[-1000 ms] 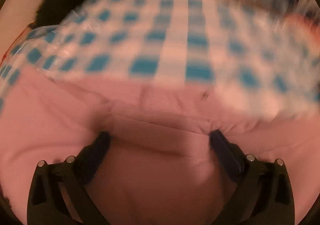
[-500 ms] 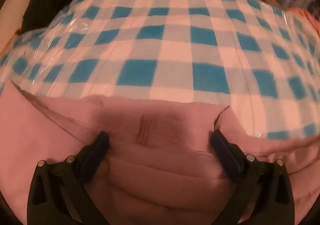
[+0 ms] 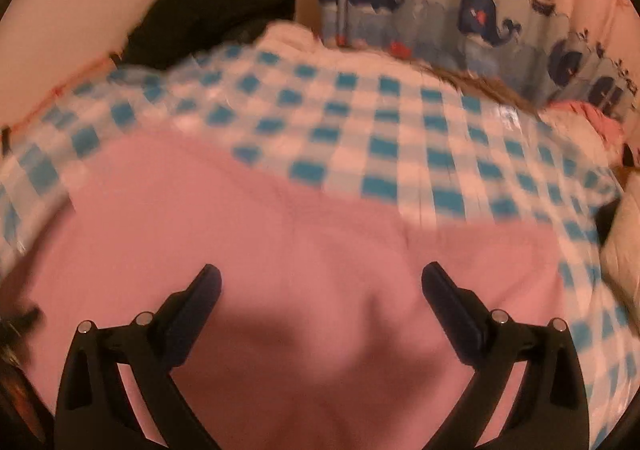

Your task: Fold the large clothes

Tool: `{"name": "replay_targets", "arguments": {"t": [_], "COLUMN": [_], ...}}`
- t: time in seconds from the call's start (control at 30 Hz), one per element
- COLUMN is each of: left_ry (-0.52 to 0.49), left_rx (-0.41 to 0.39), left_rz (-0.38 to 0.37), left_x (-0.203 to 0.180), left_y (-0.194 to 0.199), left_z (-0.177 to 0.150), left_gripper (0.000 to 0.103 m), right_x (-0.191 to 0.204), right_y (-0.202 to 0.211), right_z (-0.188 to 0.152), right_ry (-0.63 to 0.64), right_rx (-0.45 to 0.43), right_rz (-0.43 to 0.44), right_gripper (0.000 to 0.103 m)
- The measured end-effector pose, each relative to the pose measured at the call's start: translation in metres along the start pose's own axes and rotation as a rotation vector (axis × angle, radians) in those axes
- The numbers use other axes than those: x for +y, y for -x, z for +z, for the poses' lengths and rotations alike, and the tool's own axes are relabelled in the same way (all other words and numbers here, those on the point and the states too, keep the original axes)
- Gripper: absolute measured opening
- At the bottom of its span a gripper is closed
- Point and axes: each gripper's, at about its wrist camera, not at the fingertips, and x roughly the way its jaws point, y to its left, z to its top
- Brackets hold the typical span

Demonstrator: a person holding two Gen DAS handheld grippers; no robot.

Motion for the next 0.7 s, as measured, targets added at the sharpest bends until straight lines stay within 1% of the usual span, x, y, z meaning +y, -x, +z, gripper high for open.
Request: {"name": "replay_targets", "arguments": {"t": [0.03,0.07,0.13,0.17,0.2,0.3,0.33,0.37,0.4,0.43,0.47,0.5,0.53,0.57,0.6,0.63,0.7], "left_ry": [-0.007,-0.025,-0.095,-0.111,-0.107,-0.083,-0.082,-0.084,-0.087,-0.086,-0.085,-0.090,-0.100,-0.114,-0.118,-0.113,-0.098], "left_rx": [-0.012,-0.032,-0.082,-0.081,-0.073,-0.068,-0.070,-0.072,-0.072,-0.072,-0.071,-0.075,-0.081,-0.087,-0.086,-0.083,-0.084], "left_rz": [-0.018,-0.017,0.044,0.063,0.074,0.061,0.062,0.063,0.065,0.063,0.057,0.054,0.060,0.070,0.074,0.074,0.068], "left_x": [-0.002,-0.007,-0.019,-0.022,-0.021,-0.017,-0.016,-0.017,-0.017,-0.018,-0.018,-0.019,-0.021,-0.023,-0.024,-0.022,-0.020], "left_y": [0.002,0.006,0.011,0.010,0.009,0.011,0.012,0.013,0.013,0.013,0.013,0.014,0.015,0.016,0.015,0.015,0.017], "left_z": [-0.001,-0.002,-0.006,-0.007,-0.008,-0.006,-0.006,-0.007,-0.007,-0.008,-0.009,-0.010,-0.011,-0.011,-0.012,-0.012,-0.011], "left_gripper": [0.095,0.095,0.095,0.095,0.095,0.095,0.095,0.095,0.095,0.095,0.095,0.095,0.095,0.095,0.095,0.095,0.095], "right_x": [-0.005,-0.011,-0.013,-0.012,-0.010,0.005,0.009,0.016,0.022,0.024,0.025,0.023,0.021,0.021,0.020,0.021,0.028], "right_y": [-0.019,-0.025,-0.022,-0.014,-0.002,0.044,0.049,0.051,0.043,0.030,0.024,0.021,0.019,0.025,0.033,0.047,0.073], "right_z": [-0.011,-0.016,-0.009,-0.005,-0.003,-0.014,-0.019,-0.028,-0.038,-0.048,-0.056,-0.059,-0.057,-0.052,-0.049,-0.049,-0.057], "right_ry": [-0.021,-0.061,-0.070,-0.076,-0.078,-0.049,-0.046,-0.037,-0.023,-0.023,-0.033,-0.041,-0.049,-0.059,-0.069,-0.075,-0.065], "right_rx": [0.025,0.011,0.033,0.035,0.014,-0.117,-0.136,-0.149,-0.131,-0.114,-0.122,-0.131,-0.120,-0.099,-0.103,-0.137,-0.203], "right_rz": [0.046,0.079,0.082,0.070,0.071,0.051,0.047,0.033,0.016,0.022,0.028,0.036,0.042,0.037,0.033,0.044,0.038], "right_gripper": [0.097,0.098,0.097,0.097,0.097,0.097,0.097,0.097,0.097,0.097,0.097,0.097,0.097,0.097,0.097,0.097,0.097]}}
